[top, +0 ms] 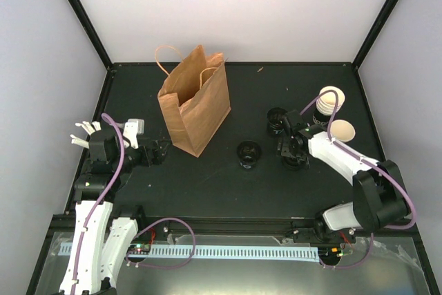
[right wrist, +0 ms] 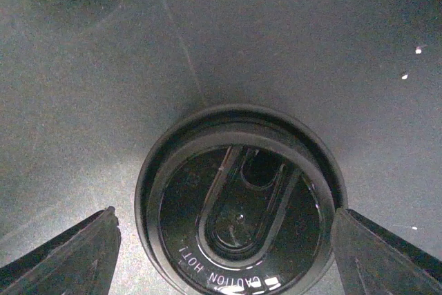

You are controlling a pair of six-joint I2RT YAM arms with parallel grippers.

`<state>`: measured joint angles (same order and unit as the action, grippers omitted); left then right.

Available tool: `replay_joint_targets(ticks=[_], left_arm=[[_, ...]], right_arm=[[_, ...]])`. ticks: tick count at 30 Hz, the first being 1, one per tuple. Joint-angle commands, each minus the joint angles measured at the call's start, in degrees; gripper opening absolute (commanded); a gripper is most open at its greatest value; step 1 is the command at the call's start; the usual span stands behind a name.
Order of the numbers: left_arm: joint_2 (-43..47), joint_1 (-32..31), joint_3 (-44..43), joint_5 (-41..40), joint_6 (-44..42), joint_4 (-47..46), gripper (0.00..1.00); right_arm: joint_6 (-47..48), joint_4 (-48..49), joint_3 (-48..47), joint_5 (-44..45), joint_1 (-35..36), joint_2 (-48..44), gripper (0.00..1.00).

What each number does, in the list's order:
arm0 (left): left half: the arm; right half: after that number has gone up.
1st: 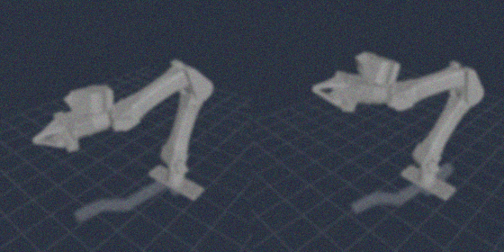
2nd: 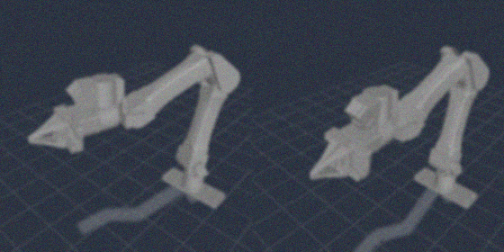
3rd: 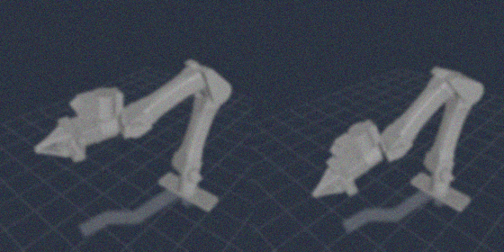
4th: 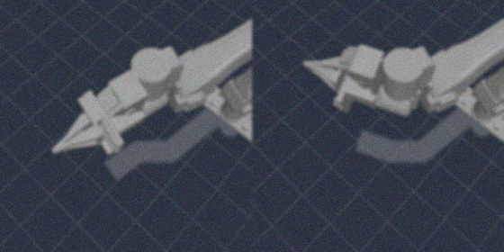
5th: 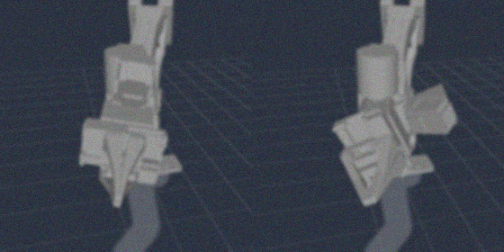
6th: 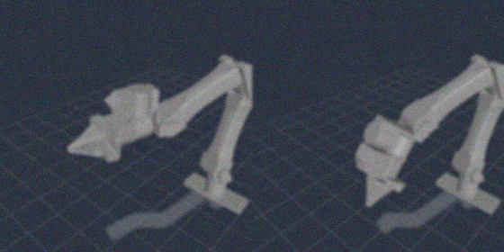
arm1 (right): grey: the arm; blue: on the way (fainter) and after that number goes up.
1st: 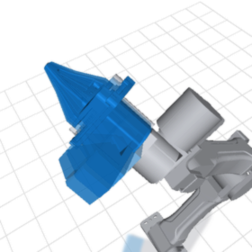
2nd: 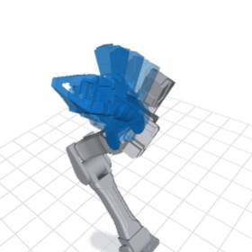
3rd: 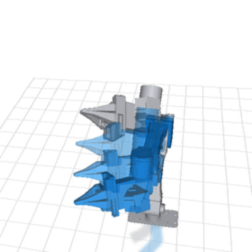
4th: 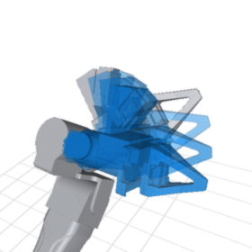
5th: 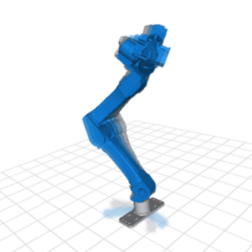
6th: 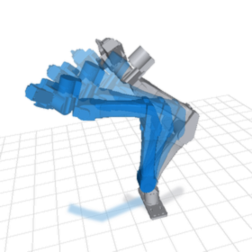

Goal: Pack the takeout coffee

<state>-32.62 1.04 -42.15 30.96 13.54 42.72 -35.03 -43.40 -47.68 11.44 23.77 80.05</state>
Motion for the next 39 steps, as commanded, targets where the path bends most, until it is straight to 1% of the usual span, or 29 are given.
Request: replay_joint_targets(ticks=[1, 7, 12, 26, 39], left_arm=[[0.47, -0.04, -0.12, 0.52, -0.01, -1.04, 0.99], [0.30, 0.00, -0.10, 0.57, -0.11, -1.02, 0.99], [0.28, -0.04, -0.06, 0.56, -0.11, -0.97, 0.99], [0.27, -0.07, -0.11, 0.59, -0.12, -1.04, 0.99], [0.17, -0.03, -0.07, 0.68, -0.10, -1.14, 0.99]], right_arm=[[-1.16, 1.20, -1.84, 2.22, -0.74, 0.81, 0.85], [-1.70, -0.17, -3.05, 4.28, -0.79, 3.36, 0.83], [-1.50, 0.13, -2.97, 4.56, -0.83, 3.28, 0.83], [-0.97, -0.64, -3.05, 5.92, -0.80, 3.82, 0.84], [-0.57, -0.50, -2.51, 6.05, -0.77, 4.67, 0.80]])
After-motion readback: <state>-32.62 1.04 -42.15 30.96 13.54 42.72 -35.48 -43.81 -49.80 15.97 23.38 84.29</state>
